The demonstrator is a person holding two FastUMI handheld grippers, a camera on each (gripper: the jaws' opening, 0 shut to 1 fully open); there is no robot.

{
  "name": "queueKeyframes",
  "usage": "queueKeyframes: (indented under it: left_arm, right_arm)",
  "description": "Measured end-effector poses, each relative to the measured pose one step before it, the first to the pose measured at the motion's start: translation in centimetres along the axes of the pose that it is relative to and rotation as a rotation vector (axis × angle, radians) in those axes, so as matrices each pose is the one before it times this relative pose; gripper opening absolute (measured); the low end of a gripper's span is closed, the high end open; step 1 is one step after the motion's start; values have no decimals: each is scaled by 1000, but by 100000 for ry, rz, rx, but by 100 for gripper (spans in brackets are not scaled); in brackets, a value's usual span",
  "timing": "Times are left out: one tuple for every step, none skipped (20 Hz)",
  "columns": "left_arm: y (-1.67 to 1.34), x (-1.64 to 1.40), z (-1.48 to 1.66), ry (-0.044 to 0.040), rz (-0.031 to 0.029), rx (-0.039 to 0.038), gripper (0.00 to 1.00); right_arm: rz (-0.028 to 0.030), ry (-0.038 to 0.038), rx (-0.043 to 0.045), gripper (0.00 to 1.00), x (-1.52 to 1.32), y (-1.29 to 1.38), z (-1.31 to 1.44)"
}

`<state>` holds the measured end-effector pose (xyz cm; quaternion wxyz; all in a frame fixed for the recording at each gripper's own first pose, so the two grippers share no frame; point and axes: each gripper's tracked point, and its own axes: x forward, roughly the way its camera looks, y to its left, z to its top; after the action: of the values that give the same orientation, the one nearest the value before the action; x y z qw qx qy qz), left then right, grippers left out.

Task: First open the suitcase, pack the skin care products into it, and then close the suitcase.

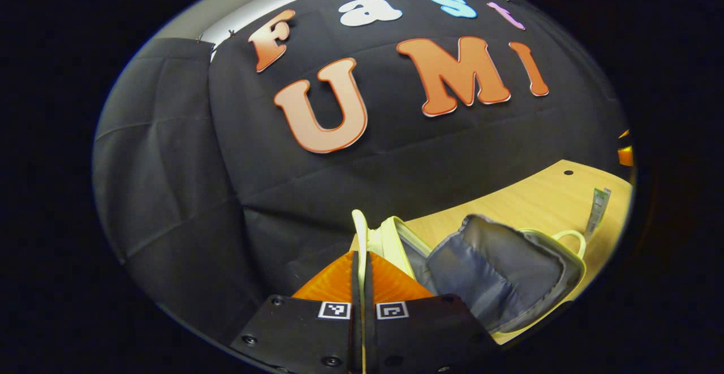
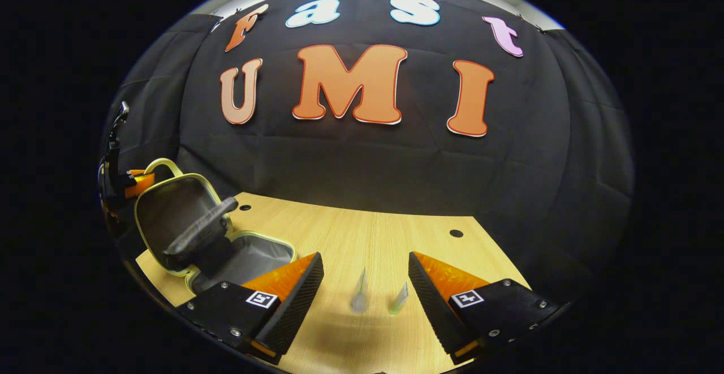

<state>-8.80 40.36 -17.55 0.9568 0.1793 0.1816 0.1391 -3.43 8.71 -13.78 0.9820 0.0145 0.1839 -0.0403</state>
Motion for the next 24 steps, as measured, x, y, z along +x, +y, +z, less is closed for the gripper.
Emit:
queueKeyframes:
  left_arm:
    - [1179,530,-1217,2466,1086,-356,2]
    - [1094,523,-1562,2688,1095,93,2]
    - [997,599,-1669,2969,381,-381,2]
    - [800,704,-1669,2854,-183,-748,2]
    - [561,832,-1730,3286,-123,-1082,2]
    - [549,975,-1713,3712,-244,-977,2]
    - [384,619,-2009,3192,-290,-942,2]
    - [162,1044,-1876,3813,-254,-638,2]
    - [-120,1262,-1706,3825,-62,-945,2]
    - [-195,992,-1563,3742,314,-536,2]
    - [-134,352,-1899,3480,583,-1083,6]
    - [267,-5,-1127,2667,1983,176,6]
    - [70,254,-870,1424,1232,-915,14]
    - [272,47,18,805,3532,-576,17]
    - [169,-283,427,-328,3544,524,23]
    - [-672,-377,964,-1529,137,-472,26]
    - [-393,-705,1430,-2373,1326,719,27]
    - [-1387,-1452,1772,-3830,-2154,674,32]
    - [-1416,-1533,2037,-4510,-1625,1910,52]
    - [-1623,-1790,1785,-4192,-1471,2013,61]
    - [-2034,-1179,2059,-4295,-2521,1256,71]
    - [-2583,-1284,2498,-4131,-3467,-104,73]
    - [-2711,-1073,2092,-3991,-3648,-591,81]
    - [-3210,-138,1760,-2813,-3892,-1165,89]
  right_arm:
    - [-64,735,294,96,-75,224,-258]
    - [-190,881,217,96,-34,272,-166]
    - [14,858,90,96,-152,268,-179]
    - [-170,585,-176,96,-71,168,-123]
    - [-62,659,-82,96,-115,158,-245]
    - [4,1249,413,96,15,111,-299]
    - [-41,1195,648,96,-126,134,-427]
    - [-248,1254,727,96,23,-67,-465]
    - [-352,1302,969,96,-54,-202,-521]
    - [-199,1624,1496,96,-40,-164,-507]
    - [-329,1553,1607,96,-28,-283,-485]
    - [-492,1400,1314,96,228,-327,-604]
    - [-544,819,853,96,165,-443,-299]
    - [-660,484,337,96,156,-475,-352]
    - [-636,370,5,96,255,-439,-204]
    - [-206,207,-98,96,170,-447,-182]
    - [-169,512,-398,96,371,-481,-265]
    - [677,398,-570,96,523,-255,-366]
    - [361,317,-1088,96,448,-345,-347]
    - [781,378,-1239,96,573,-419,-439]
    - [630,727,-981,96,408,-421,-514]
    - [1053,984,-410,96,639,-428,-528]
    - [1583,1058,-72,96,654,-245,-433]
    - [1473,1219,4,96,594,-454,-540]
